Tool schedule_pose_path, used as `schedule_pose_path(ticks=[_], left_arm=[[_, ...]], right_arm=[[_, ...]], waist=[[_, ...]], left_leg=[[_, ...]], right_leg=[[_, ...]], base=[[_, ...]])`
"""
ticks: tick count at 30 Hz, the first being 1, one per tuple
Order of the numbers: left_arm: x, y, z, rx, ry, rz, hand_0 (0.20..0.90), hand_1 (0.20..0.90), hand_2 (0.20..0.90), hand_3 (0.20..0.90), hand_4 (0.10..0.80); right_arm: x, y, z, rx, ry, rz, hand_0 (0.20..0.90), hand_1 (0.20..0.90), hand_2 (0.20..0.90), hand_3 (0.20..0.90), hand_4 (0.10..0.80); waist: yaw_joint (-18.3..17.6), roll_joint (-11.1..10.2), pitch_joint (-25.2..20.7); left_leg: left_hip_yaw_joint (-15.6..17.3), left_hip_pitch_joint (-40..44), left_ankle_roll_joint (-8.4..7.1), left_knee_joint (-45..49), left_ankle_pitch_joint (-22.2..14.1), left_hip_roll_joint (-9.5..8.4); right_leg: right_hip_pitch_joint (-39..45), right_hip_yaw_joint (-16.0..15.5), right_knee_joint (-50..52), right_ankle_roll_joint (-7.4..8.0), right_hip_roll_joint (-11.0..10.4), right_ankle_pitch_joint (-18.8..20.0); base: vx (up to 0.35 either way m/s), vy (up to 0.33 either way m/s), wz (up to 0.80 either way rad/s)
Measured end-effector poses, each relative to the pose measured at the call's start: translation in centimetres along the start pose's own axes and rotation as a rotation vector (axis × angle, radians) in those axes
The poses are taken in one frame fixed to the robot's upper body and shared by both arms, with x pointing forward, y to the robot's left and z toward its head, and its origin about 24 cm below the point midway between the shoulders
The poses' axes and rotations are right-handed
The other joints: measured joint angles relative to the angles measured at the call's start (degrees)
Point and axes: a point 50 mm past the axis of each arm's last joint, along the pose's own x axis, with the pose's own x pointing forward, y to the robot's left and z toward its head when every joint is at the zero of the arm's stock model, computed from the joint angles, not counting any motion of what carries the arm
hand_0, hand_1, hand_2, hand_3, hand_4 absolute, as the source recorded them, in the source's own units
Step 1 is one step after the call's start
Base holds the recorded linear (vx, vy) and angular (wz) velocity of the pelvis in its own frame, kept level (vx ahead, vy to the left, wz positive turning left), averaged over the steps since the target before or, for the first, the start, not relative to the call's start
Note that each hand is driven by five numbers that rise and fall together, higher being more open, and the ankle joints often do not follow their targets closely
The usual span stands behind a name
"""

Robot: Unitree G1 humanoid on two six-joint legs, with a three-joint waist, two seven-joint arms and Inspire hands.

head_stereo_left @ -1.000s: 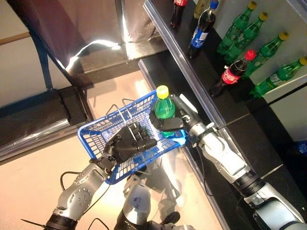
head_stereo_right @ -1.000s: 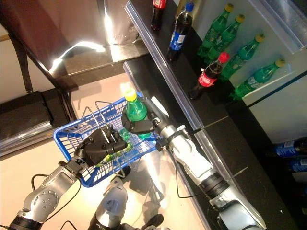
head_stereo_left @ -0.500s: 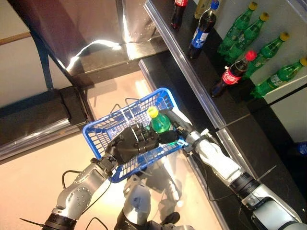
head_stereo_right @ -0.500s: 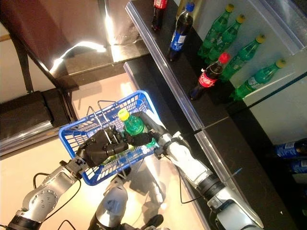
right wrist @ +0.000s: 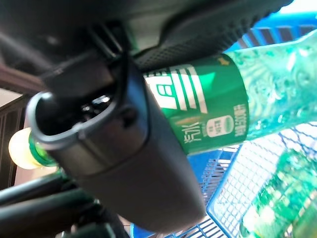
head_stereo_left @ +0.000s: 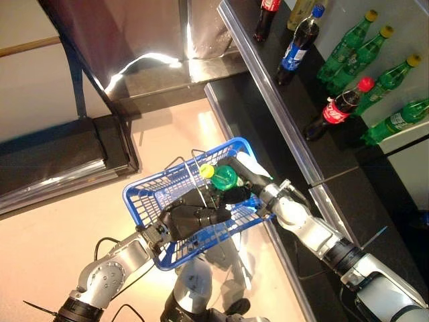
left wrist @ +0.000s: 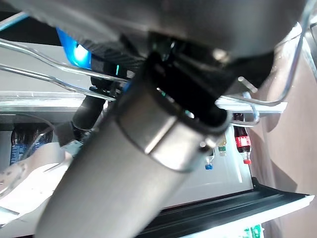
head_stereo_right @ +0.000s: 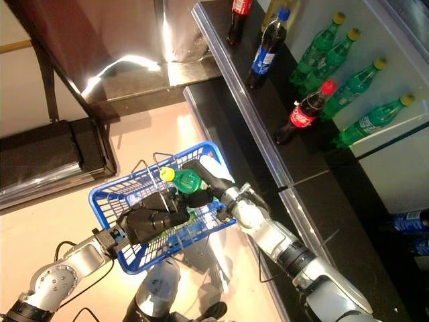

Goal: Pick up the drink and place into the basket.

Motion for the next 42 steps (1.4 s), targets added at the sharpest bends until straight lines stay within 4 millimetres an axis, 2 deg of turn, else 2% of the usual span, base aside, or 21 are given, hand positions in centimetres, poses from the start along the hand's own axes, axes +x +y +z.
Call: schedule_pose_path(ticks=[5, 19, 21, 24, 30, 36, 42], left_arm=[[0.2, -0.1, 0.0, 0.023, 0.051, -0.013, 0.300, 0.300, 0.300, 0.200, 0.100], [0.9, -0.6, 0.4, 0.051, 0.064, -0.061, 0.300, 0.300, 0.300, 0.200, 0.100], [1.0, -0.8, 0.4, 0.053, 0.068, -0.069, 0.300, 0.300, 0.300, 0.200, 0.100], [1.3, -1.1, 0.4, 0.051, 0.069, -0.115, 0.300, 0.300, 0.300, 0.200, 0.100], [1.5, -2.2, 0.7, 0.070, 0.060, -0.179, 0.300, 0.300, 0.300, 0.200, 0.100], [1.6, -2.8, 0.6, 0.074, 0.068, -0.214, 0.300, 0.300, 0.300, 0.200, 0.100], [1.6, -2.9, 0.4, 0.067, 0.089, -0.218, 0.300, 0.300, 0.300, 0.200, 0.100]], right_arm=[[0.2, -0.9, 0.1, -0.052, -0.008, -0.018, 0.300, 0.300, 0.300, 0.200, 0.100], [0.4, -1.2, 0.1, -0.043, -0.005, -0.031, 0.300, 0.300, 0.300, 0.200, 0.100], [0.5, -0.9, -0.4, 0.038, 0.023, -0.028, 0.300, 0.300, 0.300, 0.200, 0.100], [0.1, 1.4, -2.1, 0.230, 0.117, -0.010, 0.300, 0.300, 0.300, 0.200, 0.100], [-1.9, 5.1, -3.7, 0.432, 0.217, 0.063, 0.300, 0.300, 0.300, 0.200, 0.100], [-2.0, 5.0, -4.0, 0.515, 0.220, 0.025, 0.300, 0.300, 0.300, 0.200, 0.100], [-1.8, 4.9, -4.0, 0.521, 0.219, 0.015, 0.300, 0.300, 0.300, 0.200, 0.100]], waist=[[-0.25, 0.00, 0.00], [-0.39, -0.03, -0.02], [-0.39, -0.10, -0.06], [-0.43, -0.12, -0.07], [-0.66, -0.12, -0.07], [-1.14, -0.11, -0.07], [-1.15, -0.12, -0.07]], left_leg=[[-0.76, 0.00, 0.00, 0.01, 0.00, -0.33], [-0.83, 0.04, 0.00, 0.08, 0.00, -0.47], [-0.85, 0.05, 0.00, 0.07, 0.00, -0.51], [-0.90, 0.04, 0.02, 0.07, 0.00, -0.87], [-0.91, 0.01, 0.04, 0.07, -0.01, -0.95], [-0.85, 0.05, 0.04, 0.08, -0.01, -0.91], [-0.79, 0.11, 0.04, 0.08, -0.01, -0.92]], right_leg=[[0.38, -0.88, -0.02, 0.14, -0.30, -0.23], [0.64, -1.05, 0.01, 0.18, -0.33, -0.30], [0.67, -1.08, 0.01, 0.19, -0.25, -0.31], [0.68, -1.09, 0.07, 0.35, -0.36, -0.47], [0.75, -1.07, 0.11, 0.39, -0.52, -0.52], [0.72, -1.04, 0.16, 0.39, -0.80, -0.51], [0.80, -1.03, 0.19, 0.40, -0.83, -0.51]], base=[[0.014, 0.009, 0.08], [0.001, 0.001, 0.00], [0.000, 0.000, 0.00], [0.010, 0.005, 0.05], [0.000, 0.000, 0.00], [0.000, 0.000, 0.00], [0.000, 0.000, 0.00]])
